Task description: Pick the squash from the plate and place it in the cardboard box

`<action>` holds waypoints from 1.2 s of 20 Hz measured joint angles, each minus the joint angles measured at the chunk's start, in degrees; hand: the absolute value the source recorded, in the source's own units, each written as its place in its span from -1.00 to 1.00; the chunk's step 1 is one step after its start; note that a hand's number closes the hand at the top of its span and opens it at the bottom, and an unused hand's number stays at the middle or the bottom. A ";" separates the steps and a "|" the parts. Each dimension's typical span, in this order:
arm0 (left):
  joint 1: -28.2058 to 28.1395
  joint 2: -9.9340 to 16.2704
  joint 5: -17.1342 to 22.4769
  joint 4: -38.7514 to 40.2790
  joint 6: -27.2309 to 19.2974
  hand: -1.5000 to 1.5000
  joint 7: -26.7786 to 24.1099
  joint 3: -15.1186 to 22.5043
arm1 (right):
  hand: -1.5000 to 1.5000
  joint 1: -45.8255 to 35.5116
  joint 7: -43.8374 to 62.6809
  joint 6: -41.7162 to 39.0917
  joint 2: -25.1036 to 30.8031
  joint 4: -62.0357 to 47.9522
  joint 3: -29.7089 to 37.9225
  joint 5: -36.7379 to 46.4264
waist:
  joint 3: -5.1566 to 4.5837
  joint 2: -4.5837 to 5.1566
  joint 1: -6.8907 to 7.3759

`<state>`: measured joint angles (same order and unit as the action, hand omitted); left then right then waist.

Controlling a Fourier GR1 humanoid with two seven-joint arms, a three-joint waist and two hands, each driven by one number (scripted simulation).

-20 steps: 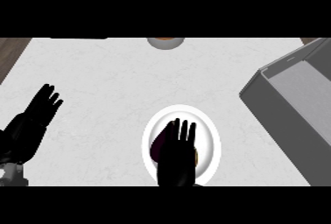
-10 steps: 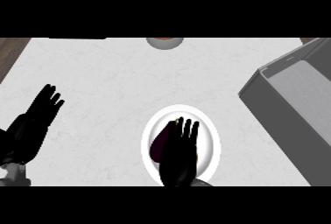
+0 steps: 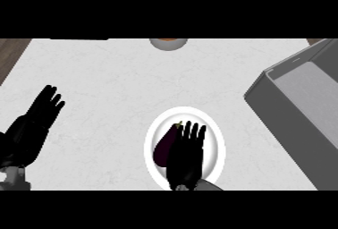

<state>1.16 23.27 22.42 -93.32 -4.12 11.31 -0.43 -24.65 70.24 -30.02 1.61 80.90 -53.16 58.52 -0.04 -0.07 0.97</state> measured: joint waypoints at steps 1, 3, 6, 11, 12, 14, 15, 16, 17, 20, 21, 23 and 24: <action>0.05 -0.17 -0.04 0.56 0.22 0.00 -0.21 0.01 | -1.00 -0.33 0.01 -0.11 0.03 0.11 0.13 -0.41 | 0.00 0.02 -0.02; 0.68 -0.35 -0.28 1.33 0.16 0.00 -0.40 -0.22 | -1.00 0.39 0.20 0.16 0.01 -0.08 -0.20 -0.29 | -0.01 0.02 -0.21; 1.13 -0.39 -0.46 1.68 0.27 0.00 -0.18 -0.45 | -1.00 -0.04 -0.33 -0.02 -0.02 -1.25 1.06 -0.18 | 0.00 0.03 -0.29; 0.27 -0.40 -0.34 1.62 0.98 0.00 -0.23 -1.12 | -1.00 0.72 -0.28 0.60 -0.08 -1.98 0.94 0.59 | 0.01 0.01 -0.23; 0.20 -0.43 -0.32 1.42 1.10 0.00 -0.22 -1.22 | 1.00 0.52 -0.68 0.62 -0.16 -2.71 1.54 0.95 | 0.01 0.00 -0.25; 0.84 -0.45 -0.43 1.62 1.20 0.00 0.07 -1.40 | 1.00 0.26 -0.89 0.83 -0.18 -2.55 1.38 1.53 | 0.01 0.01 -0.35; 0.52 -0.83 -0.85 1.16 0.92 0.00 0.09 -1.14 | 1.00 -0.28 -1.16 0.74 -0.17 -2.44 1.16 1.33 | 0.02 0.00 -0.30; 0.74 -1.00 -1.00 0.92 0.77 0.00 0.49 -1.08 | 1.00 0.18 -1.38 1.02 -0.23 -2.63 0.24 1.94 | 0.02 0.00 -0.34; 1.68 -0.75 -1.09 1.20 0.67 0.00 1.33 -1.24 | 1.00 -0.20 -1.60 1.33 -0.26 -3.32 -0.42 2.02 | 0.01 0.00 -0.33; 2.20 -1.19 -1.44 1.48 0.76 0.00 1.40 -1.58 | 1.00 -1.64 -2.27 1.90 -0.24 -4.35 -1.49 1.41 | 0.00 -0.01 -0.25; 2.09 -1.31 -1.20 1.13 0.87 0.00 1.79 -1.70 | 1.00 -2.29 -2.67 2.03 -0.31 -5.01 -1.35 1.42 | 0.00 -0.01 -0.20; 1.92 -1.54 -1.47 1.45 1.22 0.00 1.58 -1.82 | 1.00 -2.82 -3.46 1.83 -0.33 -4.83 -0.93 1.61 | 0.01 0.01 -0.32; 2.23 -1.68 -1.50 2.01 1.36 0.00 1.41 -2.04 | 1.00 -2.63 -3.85 1.73 -0.36 -4.70 -0.87 2.12 | 0.01 0.01 -0.44</action>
<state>3.39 21.58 20.91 -91.32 -2.76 12.72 -2.47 -27.27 66.39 -28.29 1.25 76.20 -54.03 60.64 -0.03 -0.06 0.53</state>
